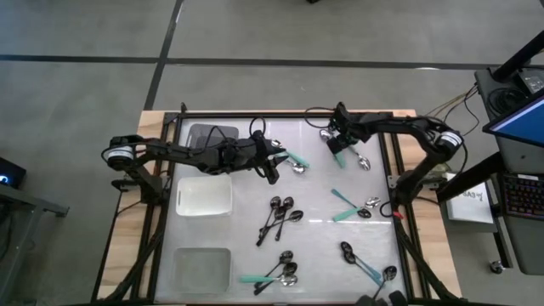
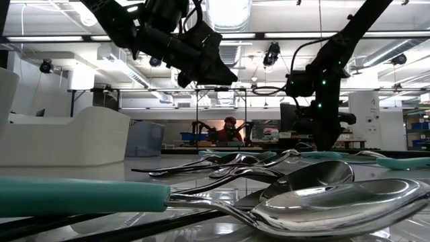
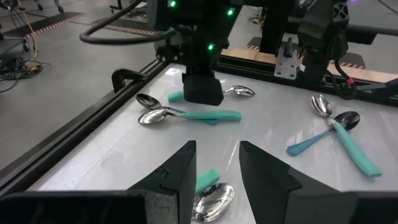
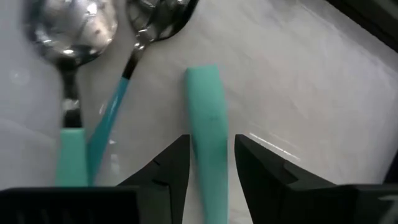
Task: Sort silverware by color (type)
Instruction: Put the light green spoon into the white bin
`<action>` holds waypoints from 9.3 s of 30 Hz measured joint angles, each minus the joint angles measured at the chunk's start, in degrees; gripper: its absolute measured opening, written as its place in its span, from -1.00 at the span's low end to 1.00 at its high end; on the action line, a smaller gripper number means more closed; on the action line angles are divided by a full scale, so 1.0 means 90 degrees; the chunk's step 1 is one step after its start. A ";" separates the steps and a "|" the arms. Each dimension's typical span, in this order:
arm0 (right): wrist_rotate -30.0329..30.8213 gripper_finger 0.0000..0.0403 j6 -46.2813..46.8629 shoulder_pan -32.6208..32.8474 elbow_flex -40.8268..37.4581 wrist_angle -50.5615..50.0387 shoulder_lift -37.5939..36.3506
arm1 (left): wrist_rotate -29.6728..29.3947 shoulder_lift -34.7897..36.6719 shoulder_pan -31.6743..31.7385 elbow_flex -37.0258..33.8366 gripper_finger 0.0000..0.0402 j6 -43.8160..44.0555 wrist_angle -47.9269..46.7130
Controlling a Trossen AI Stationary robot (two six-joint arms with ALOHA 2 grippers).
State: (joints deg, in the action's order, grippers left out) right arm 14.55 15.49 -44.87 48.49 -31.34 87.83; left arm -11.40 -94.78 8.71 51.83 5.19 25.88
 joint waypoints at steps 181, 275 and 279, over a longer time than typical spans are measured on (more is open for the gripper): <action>0.0160 -0.33 0.0275 0.3333 -0.0005 0.2161 -0.1697 | 0.1270 0.2250 -0.0707 0.0757 -0.35 0.2232 -0.9860; 0.0404 -0.33 -0.0040 0.3537 -0.0005 0.0892 -0.1450 | 0.1578 -0.3093 0.2072 0.4065 -0.74 -0.4110 -0.7257; 0.0405 -0.33 -0.0078 0.3537 -0.0005 0.0893 -0.1450 | 0.2025 -0.2965 0.2039 0.4039 -0.74 -0.3932 -0.7405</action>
State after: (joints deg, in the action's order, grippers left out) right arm 18.19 14.78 -13.04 48.45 -23.30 74.78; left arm 6.83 -121.47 27.06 88.19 -30.20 -40.77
